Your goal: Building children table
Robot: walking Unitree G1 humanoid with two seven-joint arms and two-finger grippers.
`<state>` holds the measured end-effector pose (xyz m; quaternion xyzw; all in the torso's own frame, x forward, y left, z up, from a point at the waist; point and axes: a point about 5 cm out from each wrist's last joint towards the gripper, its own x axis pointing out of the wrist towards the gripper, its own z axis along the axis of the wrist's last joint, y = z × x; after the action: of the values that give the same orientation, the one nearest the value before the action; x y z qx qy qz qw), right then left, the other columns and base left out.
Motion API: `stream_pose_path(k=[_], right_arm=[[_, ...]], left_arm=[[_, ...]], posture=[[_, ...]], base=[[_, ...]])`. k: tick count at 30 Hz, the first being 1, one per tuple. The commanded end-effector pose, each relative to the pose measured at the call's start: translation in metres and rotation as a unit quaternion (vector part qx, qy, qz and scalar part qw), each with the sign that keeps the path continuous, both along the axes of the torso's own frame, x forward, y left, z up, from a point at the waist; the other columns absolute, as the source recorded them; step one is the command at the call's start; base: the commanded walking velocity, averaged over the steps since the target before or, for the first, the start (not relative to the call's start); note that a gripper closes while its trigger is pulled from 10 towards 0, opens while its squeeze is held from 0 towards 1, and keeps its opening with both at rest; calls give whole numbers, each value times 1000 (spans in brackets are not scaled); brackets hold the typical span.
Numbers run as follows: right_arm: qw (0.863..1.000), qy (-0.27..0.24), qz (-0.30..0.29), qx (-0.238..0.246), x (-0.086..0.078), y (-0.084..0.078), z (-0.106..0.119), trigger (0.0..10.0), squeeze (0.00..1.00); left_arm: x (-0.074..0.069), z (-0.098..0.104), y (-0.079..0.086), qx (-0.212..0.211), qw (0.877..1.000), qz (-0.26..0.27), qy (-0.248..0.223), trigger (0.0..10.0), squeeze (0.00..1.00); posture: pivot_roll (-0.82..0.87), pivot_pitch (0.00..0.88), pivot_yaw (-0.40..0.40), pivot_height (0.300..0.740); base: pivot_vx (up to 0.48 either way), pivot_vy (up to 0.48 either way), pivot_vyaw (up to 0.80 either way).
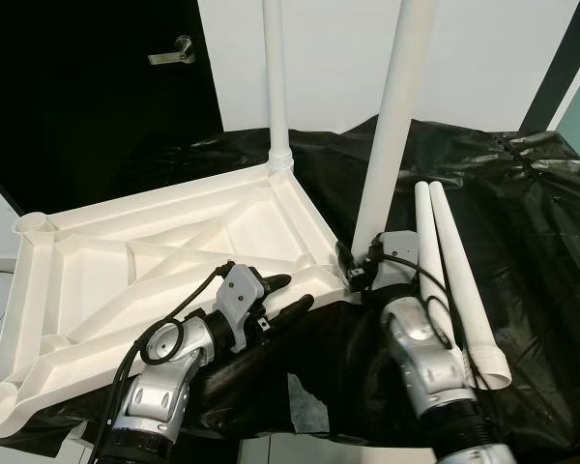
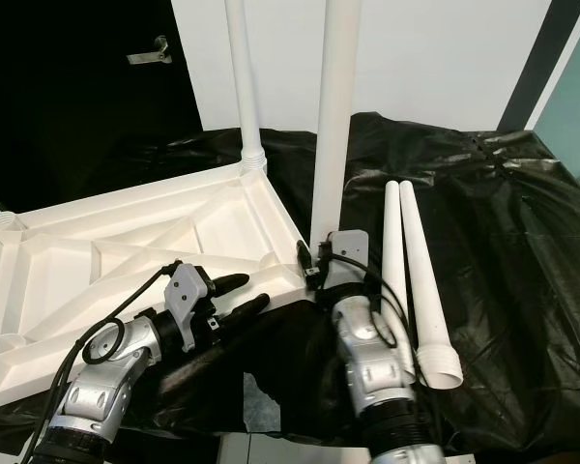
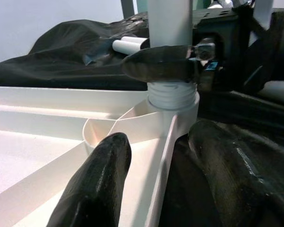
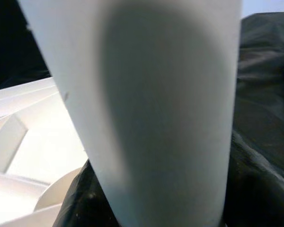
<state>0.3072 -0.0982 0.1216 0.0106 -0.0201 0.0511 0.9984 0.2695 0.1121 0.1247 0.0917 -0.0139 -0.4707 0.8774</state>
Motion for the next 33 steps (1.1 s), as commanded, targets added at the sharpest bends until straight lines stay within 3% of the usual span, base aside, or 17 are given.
stream_pose_path(k=[1,5,6,7,8,16,17,19,20,23,24,28,31,32,33], right_arm=[[999,48,-20,4,-4,-1,-19,0,0],[999,37,-16,10,-5,2,-12,0,0],[999,33,-12,13,-6,2,-11,3137,0],[999,33,-12,13,-6,2,-11,3137,0],[999,30,-10,12,-6,2,-10,10000,0],[1000,9,-12,-6,-3,-8,-3,10000,0],[1000,3,-4,-10,-2,-12,-2,10000,98],[1000,0,2,-13,-1,-15,-1,10000,98],[1000,-8,10,-17,-1,-19,1,10000,1000],[1000,-12,15,-19,-1,-22,2,10000,1000],[997,-29,60,-29,-2,-31,5,10000,1000],[993,-38,110,-36,-3,-41,9,10000,1000],[991,-38,123,-39,-3,-43,10,10000,1000],[982,-34,179,-48,-1,-44,10,10000,1000],[982,-34,179,-48,-1,-44,10,10000,1000]], left_arm=[[1,1,-1,-2,1000,15,-1,10000,0],[2,2,-2,-2,1000,13,-3,10000,0],[2,2,-2,-1,1000,13,-4,10000,0],[2,2,-2,-1,1000,13,-4,10000,0],[3,2,-2,-1,1000,13,-4,10000,0],[4,4,-1,-3,1000,18,-6,10000,0],[4,4,-1,-3,1000,20,-6,10000,0],[4,4,-1,-3,1000,21,-7,10000,0],[5,4,-1,-2,1000,23,-8,10000,0],[5,4,-1,-1,1000,24,-9,10000,0],[5,4,-2,-2,1000,27,-11,10000,0],[6,5,-1,-3,999,33,-14,10000,0],[6,5,0,-4,999,36,-15,10000,0],[8,6,3,-4,999,43,-17,10000,0],[8,6,3,-4,999,43,-17,10000,0]], posture=[[-37,0,34,740],[-40,0,35,740],[-40,0,33,740],[-40,0,33,740],[-40,0,32,740],[-37,0,27,740],[-39,0,27,740],[-39,0,27,740],[-39,0,28,740],[-39,0,28,740],[-34,0,24,740],[-23,0,12,740],[-22,0,11,740],[-12,0,3,740],[-12,0,3,740]], base=[[0,0,0],[0,0,0],[0,0,0],[0,0,0],[0,0,0],[0,0,0],[0,0,0],[0,0,0],[0,0,0],[0,0,0],[0,0,0],[0,0,0],[0,0,0],[0,0,0],[0,0,0]])
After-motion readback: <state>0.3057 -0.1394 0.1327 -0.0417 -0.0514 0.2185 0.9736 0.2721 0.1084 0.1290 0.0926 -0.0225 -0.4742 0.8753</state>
